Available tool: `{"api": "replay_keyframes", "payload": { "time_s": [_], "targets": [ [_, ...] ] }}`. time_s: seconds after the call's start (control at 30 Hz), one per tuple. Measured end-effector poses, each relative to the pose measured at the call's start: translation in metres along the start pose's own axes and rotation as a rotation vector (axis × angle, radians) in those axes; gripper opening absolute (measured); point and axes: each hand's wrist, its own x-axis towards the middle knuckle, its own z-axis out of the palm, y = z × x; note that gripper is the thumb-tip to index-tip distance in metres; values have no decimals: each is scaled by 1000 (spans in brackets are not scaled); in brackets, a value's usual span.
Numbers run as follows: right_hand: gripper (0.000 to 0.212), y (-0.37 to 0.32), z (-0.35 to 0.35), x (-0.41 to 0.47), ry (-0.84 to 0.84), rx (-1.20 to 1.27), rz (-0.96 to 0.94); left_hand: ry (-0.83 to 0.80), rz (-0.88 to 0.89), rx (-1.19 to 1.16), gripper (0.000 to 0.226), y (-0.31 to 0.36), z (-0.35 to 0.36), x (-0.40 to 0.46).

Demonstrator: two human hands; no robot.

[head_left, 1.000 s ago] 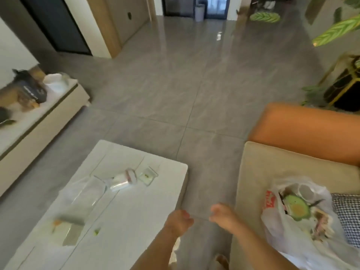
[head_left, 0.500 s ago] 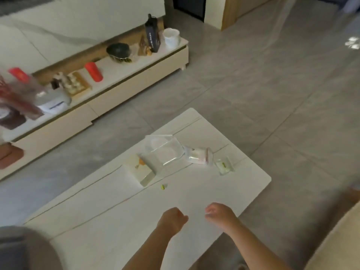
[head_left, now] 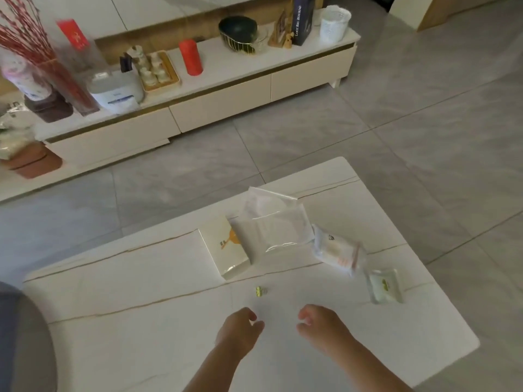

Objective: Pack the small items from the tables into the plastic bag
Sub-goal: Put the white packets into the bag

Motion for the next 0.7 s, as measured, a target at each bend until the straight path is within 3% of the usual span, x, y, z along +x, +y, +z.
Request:
{"api": "replay_keyframes", "payload": {
  "time_s": [0.27, 0.5, 0.7],
  "targets": [
    [41, 12, -5, 113, 140, -147, -61, 115, 65, 104, 42, 3, 30, 101],
    [51, 30, -28, 171, 479, -446, -164, 194, 8, 188, 45, 20, 59, 155],
    [84, 60, -46, 198, 531, -596, -83, 246, -16, 275, 32, 27, 76, 174]
  ]
}}
